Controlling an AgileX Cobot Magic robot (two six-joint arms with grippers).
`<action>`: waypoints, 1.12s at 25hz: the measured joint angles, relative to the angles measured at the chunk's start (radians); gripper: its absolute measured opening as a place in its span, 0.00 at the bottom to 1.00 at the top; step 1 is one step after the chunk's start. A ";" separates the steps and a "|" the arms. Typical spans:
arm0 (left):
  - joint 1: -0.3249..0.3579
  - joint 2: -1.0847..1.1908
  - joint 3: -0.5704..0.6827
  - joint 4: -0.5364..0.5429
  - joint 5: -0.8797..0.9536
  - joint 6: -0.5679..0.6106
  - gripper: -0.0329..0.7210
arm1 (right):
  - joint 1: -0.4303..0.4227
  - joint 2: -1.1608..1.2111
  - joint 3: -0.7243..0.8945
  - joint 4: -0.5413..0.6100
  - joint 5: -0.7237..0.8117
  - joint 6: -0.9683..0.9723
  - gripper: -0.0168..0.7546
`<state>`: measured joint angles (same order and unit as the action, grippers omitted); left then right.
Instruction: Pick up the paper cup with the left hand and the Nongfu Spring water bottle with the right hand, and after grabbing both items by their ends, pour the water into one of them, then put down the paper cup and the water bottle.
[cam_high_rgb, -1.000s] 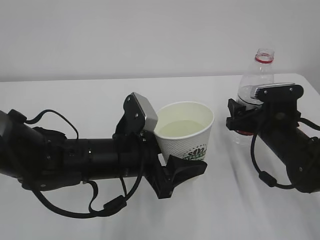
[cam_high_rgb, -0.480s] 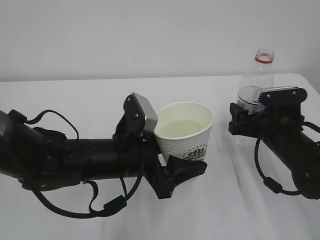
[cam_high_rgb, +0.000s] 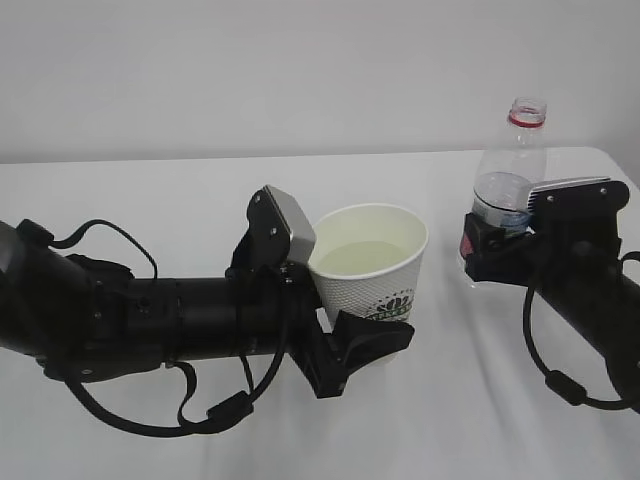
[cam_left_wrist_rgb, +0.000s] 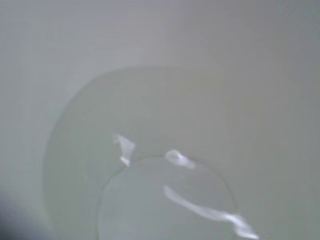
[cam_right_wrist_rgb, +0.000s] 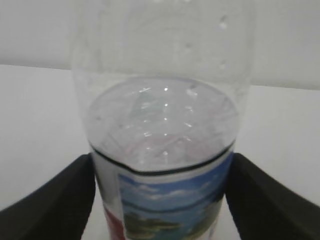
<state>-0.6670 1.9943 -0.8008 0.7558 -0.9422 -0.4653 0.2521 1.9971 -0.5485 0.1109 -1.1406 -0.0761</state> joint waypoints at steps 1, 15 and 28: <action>0.000 0.000 0.000 0.000 0.000 0.000 0.71 | 0.000 -0.005 0.005 -0.004 0.000 0.000 0.81; 0.000 0.000 0.000 0.000 0.000 0.000 0.71 | 0.000 -0.073 0.118 -0.077 0.000 0.000 0.82; 0.000 0.000 0.000 -0.073 0.000 0.000 0.71 | 0.000 -0.343 0.271 -0.081 0.000 0.000 0.81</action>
<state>-0.6670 1.9943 -0.8008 0.6827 -0.9422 -0.4653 0.2521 1.6539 -0.2772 0.0303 -1.1411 -0.0761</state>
